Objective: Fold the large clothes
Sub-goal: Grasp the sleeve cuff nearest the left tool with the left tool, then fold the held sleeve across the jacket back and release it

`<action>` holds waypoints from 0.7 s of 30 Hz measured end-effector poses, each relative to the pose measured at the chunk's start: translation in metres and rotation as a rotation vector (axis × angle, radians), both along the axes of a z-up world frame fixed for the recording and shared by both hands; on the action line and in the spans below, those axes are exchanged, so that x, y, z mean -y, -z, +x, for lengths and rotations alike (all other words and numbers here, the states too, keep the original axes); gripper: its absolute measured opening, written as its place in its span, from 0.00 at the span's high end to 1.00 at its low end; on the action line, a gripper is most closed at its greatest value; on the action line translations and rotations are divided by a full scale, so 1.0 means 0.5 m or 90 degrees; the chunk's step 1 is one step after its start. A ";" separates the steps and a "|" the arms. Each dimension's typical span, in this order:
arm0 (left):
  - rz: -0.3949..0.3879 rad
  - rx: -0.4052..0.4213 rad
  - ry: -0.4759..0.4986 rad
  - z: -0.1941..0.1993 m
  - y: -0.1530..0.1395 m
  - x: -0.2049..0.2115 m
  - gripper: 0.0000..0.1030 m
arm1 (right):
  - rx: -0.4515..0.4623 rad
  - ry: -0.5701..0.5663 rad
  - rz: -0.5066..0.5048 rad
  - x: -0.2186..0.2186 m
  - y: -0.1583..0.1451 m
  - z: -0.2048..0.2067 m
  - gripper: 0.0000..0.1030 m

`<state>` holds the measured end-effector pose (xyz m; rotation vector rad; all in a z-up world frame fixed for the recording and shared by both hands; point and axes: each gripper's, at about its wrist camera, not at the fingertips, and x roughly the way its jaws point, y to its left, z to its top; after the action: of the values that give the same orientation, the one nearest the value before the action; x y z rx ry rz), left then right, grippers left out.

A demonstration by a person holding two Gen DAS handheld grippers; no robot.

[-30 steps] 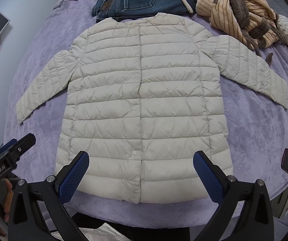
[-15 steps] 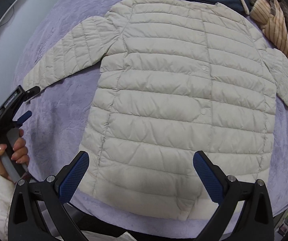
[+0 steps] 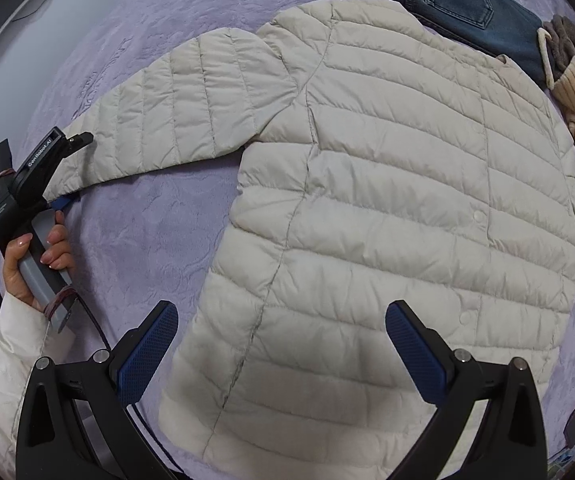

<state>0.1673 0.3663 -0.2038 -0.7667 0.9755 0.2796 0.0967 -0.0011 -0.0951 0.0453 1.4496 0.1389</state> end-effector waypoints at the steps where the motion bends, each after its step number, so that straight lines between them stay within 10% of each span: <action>1: -0.002 0.006 0.004 0.003 -0.001 -0.005 0.46 | 0.007 0.002 0.002 -0.001 0.001 0.009 0.00; 2: -0.013 0.020 0.015 -0.002 -0.003 -0.010 0.72 | 0.015 0.004 0.002 -0.001 0.002 0.020 0.00; 4: -0.049 0.052 0.047 0.004 -0.010 -0.014 0.91 | 0.034 0.006 0.003 -0.002 0.002 0.042 0.00; 14: -0.047 0.210 0.161 0.015 -0.187 0.038 0.91 | 0.119 0.011 0.001 -0.006 0.021 0.170 0.02; 19: -0.027 0.257 0.224 0.034 -0.265 0.106 0.91 | 0.117 0.022 0.071 -0.013 0.069 0.232 0.62; 21: -0.024 0.269 0.255 0.045 -0.289 0.139 0.91 | 0.103 0.034 0.100 -0.016 0.101 0.246 0.69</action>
<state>0.1895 0.2970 -0.0593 -0.6138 0.7116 -0.2423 0.2197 0.0067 -0.1458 0.1959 1.2735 0.2081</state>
